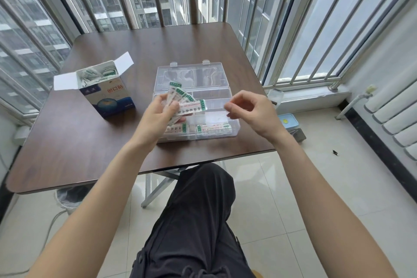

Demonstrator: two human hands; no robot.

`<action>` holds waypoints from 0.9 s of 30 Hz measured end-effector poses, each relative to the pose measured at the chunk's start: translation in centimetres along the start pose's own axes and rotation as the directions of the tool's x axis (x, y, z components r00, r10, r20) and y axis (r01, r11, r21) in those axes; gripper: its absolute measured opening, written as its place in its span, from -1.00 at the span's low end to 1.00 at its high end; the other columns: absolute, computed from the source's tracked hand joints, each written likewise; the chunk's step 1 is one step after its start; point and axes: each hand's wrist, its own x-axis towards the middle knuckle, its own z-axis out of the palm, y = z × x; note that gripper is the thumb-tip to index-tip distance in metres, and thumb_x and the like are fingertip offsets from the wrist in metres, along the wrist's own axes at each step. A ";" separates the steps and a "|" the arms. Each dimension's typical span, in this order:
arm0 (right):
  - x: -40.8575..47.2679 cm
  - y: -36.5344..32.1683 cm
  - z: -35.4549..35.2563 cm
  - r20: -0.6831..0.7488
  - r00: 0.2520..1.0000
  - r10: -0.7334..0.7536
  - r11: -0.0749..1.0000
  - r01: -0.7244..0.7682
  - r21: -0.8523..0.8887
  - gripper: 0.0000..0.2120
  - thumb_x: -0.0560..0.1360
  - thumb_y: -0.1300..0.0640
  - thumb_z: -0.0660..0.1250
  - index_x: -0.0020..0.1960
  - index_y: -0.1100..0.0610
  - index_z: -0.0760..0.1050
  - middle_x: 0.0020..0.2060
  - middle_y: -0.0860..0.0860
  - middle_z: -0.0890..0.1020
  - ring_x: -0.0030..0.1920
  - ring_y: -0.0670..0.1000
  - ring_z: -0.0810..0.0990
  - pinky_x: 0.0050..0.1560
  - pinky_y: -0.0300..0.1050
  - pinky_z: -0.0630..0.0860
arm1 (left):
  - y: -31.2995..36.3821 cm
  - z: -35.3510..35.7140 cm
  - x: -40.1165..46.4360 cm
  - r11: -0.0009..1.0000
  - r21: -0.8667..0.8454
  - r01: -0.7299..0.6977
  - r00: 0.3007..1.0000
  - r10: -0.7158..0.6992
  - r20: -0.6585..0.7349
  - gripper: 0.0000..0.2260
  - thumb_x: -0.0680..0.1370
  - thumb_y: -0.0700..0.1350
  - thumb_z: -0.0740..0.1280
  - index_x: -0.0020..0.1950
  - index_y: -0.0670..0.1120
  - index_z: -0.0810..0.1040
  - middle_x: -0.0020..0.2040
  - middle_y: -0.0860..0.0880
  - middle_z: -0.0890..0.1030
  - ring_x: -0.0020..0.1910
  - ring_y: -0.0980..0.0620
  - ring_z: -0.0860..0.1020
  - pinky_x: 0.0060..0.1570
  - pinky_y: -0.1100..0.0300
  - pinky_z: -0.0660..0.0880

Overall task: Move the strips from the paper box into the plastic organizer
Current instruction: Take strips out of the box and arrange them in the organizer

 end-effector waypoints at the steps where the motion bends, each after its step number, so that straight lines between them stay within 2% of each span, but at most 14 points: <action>1: -0.3 0.1 0.1 0.004 1.000 -0.012 0.996 0.012 -0.084 -0.90 0.44 0.13 0.45 -0.16 0.16 0.59 -0.30 0.04 0.67 -0.25 0.00 0.67 -0.11 -0.17 0.60 | 0.1 -0.1 0.1 1.000 0.000 -0.002 1.000 0.002 -0.005 -0.85 0.62 -0.23 0.18 0.18 -0.14 0.38 0.06 -0.12 0.60 -0.21 0.13 0.63 -0.17 0.28 0.59; 4: -0.6 0.2 0.6 -0.018 0.996 -0.091 0.950 0.081 -0.302 -0.96 0.42 0.21 0.45 -0.15 0.16 0.60 -0.29 -0.06 0.64 -0.26 -0.12 0.60 -0.14 -0.32 0.54 | 0.5 0.1 0.1 0.998 0.042 -0.037 0.999 0.037 -0.004 -0.91 0.61 -0.25 0.19 0.11 -0.14 0.40 0.03 -0.09 0.59 -0.23 0.16 0.63 -0.23 0.34 0.56; 7: -0.5 0.2 1.4 0.048 0.988 -0.145 0.878 0.151 -0.454 -0.89 0.38 0.27 0.44 -0.12 0.12 0.59 -0.23 -0.08 0.59 -0.28 -0.06 0.57 -0.14 -0.21 0.52 | 1.0 0.6 0.0 0.992 0.092 -0.088 0.996 0.088 0.006 -0.94 0.61 -0.25 0.19 0.06 -0.11 0.40 0.00 -0.05 0.57 -0.14 0.09 0.60 -0.22 0.34 0.55; 10: -0.4 -0.2 1.9 0.104 0.988 -0.114 0.792 0.153 -0.591 -0.87 0.40 0.19 0.44 -0.07 0.11 0.57 -0.13 -0.03 0.57 -0.27 -0.05 0.51 -0.09 -0.13 0.48 | 1.5 1.2 0.0 0.985 0.129 -0.117 0.993 0.112 0.049 -0.93 0.61 -0.23 0.21 0.05 -0.08 0.42 -0.02 -0.04 0.59 -0.11 0.11 0.60 -0.14 0.29 0.58; 12: -0.2 -0.8 1.9 0.152 0.982 -0.115 0.719 0.188 -0.669 -0.92 0.46 0.14 0.39 -0.07 0.13 0.57 -0.15 0.00 0.61 -0.22 -0.03 0.50 -0.11 -0.10 0.46 | 1.8 1.4 0.1 0.974 0.190 -0.123 0.992 0.114 0.057 -0.92 0.59 -0.20 0.26 0.06 -0.05 0.45 -0.04 -0.03 0.60 -0.13 0.13 0.60 -0.20 0.34 0.56; 15: -0.2 -1.3 1.7 0.168 0.980 -0.105 0.600 0.197 -0.775 -0.85 0.53 0.07 0.28 -0.07 0.11 0.59 -0.14 0.01 0.65 -0.12 0.07 0.58 -0.16 -0.12 0.43 | 1.9 1.7 0.5 0.958 0.251 -0.139 0.990 0.134 0.040 -0.88 0.54 -0.19 0.33 0.06 -0.06 0.49 -0.09 -0.01 0.60 -0.19 0.12 0.58 -0.24 0.35 0.56; 16: -0.2 -1.3 1.5 0.130 0.985 -0.116 0.607 0.174 -0.776 -0.84 0.53 0.08 0.27 -0.06 0.10 0.61 -0.13 0.00 0.66 -0.11 0.07 0.60 -0.13 -0.09 0.48 | 1.9 1.7 0.6 0.957 0.252 -0.145 0.989 0.142 0.029 -0.88 0.54 -0.19 0.35 0.04 -0.05 0.49 -0.11 0.00 0.61 -0.21 0.13 0.58 -0.25 0.35 0.56; 18: -0.4 -0.9 0.8 -0.005 0.994 -0.113 0.724 0.079 -0.685 -0.84 0.52 0.13 0.27 -0.02 0.10 0.63 -0.15 -0.01 0.69 -0.13 0.02 0.63 -0.05 -0.03 0.54 | 1.8 1.8 0.9 0.959 0.245 -0.141 0.990 0.143 0.013 -0.88 0.53 -0.19 0.36 0.03 -0.05 0.50 -0.12 0.01 0.61 -0.22 0.13 0.58 -0.24 0.34 0.55; 20: -0.6 -0.5 0.4 -0.105 0.994 -0.030 0.876 -0.025 -0.482 -0.81 0.52 0.15 0.27 0.08 0.08 0.60 -0.22 0.00 0.70 -0.18 -0.06 0.66 -0.05 0.02 0.58 | 1.6 2.2 1.2 0.959 0.249 -0.138 0.990 0.139 0.010 -0.90 0.54 -0.18 0.34 0.04 -0.06 0.51 -0.09 0.01 0.60 -0.19 0.10 0.57 -0.19 0.30 0.56; 21: -0.7 -0.5 0.4 -0.106 0.994 0.019 0.918 -0.059 -0.392 -0.79 0.52 0.14 0.28 0.14 0.08 0.56 -0.24 -0.01 0.69 -0.20 -0.08 0.66 -0.08 0.02 0.60 | 1.5 2.6 1.3 0.957 0.255 -0.139 0.990 0.138 0.021 -0.91 0.55 -0.18 0.33 0.05 -0.07 0.51 -0.07 0.01 0.59 -0.18 0.09 0.57 -0.19 0.29 0.56; 24: -0.9 -0.7 0.8 -0.076 0.992 0.098 0.971 -0.112 -0.211 -0.66 0.51 0.18 0.36 0.27 0.13 0.46 -0.21 0.07 0.68 -0.30 -0.06 0.67 -0.25 -0.19 0.61 | 1.2 4.2 1.5 0.941 0.294 -0.169 0.984 0.146 0.100 -0.90 0.59 -0.19 0.26 0.09 -0.06 0.49 -0.01 -0.01 0.56 -0.21 0.12 0.56 -0.31 0.35 0.52; 25: -0.9 -0.8 0.9 -0.093 0.990 0.110 0.978 -0.124 -0.165 -0.63 0.50 0.22 0.37 0.29 0.16 0.46 -0.20 0.11 0.67 -0.32 -0.07 0.67 -0.29 -0.25 0.59 | 1.1 4.7 1.6 0.927 0.322 -0.192 0.978 0.153 0.145 -0.88 0.60 -0.19 0.23 0.11 -0.05 0.49 0.02 -0.02 0.55 -0.20 0.12 0.56 -0.29 0.35 0.52; 27: -0.7 -0.9 0.9 -0.134 0.984 0.120 0.983 -0.136 -0.119 -0.63 0.48 0.26 0.38 0.28 0.18 0.46 -0.20 0.13 0.66 -0.32 -0.07 0.68 -0.24 -0.25 0.60 | 0.9 5.2 1.6 0.864 0.427 -0.265 0.954 0.172 0.244 -0.83 0.62 -0.19 0.19 0.16 -0.05 0.49 0.06 -0.03 0.56 -0.12 0.08 0.56 -0.14 0.26 0.51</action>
